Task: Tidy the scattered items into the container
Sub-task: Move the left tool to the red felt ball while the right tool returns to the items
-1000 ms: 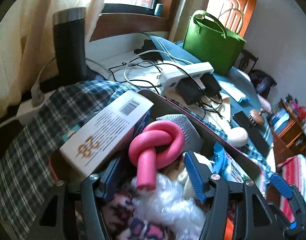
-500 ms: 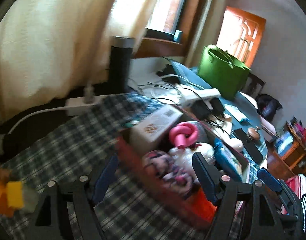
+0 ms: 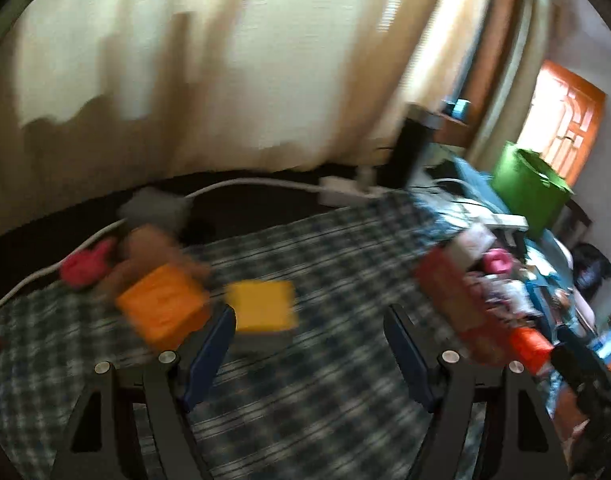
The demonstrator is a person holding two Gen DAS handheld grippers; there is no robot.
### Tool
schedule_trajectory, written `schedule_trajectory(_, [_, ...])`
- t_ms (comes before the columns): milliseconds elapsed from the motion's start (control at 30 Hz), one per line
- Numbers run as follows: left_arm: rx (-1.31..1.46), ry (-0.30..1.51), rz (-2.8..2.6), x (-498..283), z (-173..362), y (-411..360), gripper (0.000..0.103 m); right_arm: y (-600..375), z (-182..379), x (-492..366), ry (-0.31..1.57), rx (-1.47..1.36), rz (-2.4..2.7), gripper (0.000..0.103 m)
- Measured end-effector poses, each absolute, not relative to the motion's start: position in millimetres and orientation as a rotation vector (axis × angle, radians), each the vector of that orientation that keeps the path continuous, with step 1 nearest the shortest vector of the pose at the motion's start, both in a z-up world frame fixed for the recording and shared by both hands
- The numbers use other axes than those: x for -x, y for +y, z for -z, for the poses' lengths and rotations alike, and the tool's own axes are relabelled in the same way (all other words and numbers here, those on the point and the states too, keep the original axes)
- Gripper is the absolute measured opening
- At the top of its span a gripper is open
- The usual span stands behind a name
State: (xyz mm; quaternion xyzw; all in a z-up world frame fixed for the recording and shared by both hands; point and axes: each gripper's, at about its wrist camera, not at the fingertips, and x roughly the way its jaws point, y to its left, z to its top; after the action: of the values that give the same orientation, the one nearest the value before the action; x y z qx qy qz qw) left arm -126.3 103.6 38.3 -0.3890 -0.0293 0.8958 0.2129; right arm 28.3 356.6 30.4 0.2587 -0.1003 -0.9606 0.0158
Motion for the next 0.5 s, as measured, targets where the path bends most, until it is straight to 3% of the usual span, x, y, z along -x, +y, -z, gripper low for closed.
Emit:
schedule_trajectory(200, [1.164, -0.179, -2.675, 125, -27, -5, 0.078, 329, -23, -18, -0.280, -0.845, 2.935, 0.081])
schedule_trajectory(500, [1.242, -0.499, -2.964, 127, -11, -155, 0.078, 298, -14, -7, -0.227, -0.898, 2.887, 0.081])
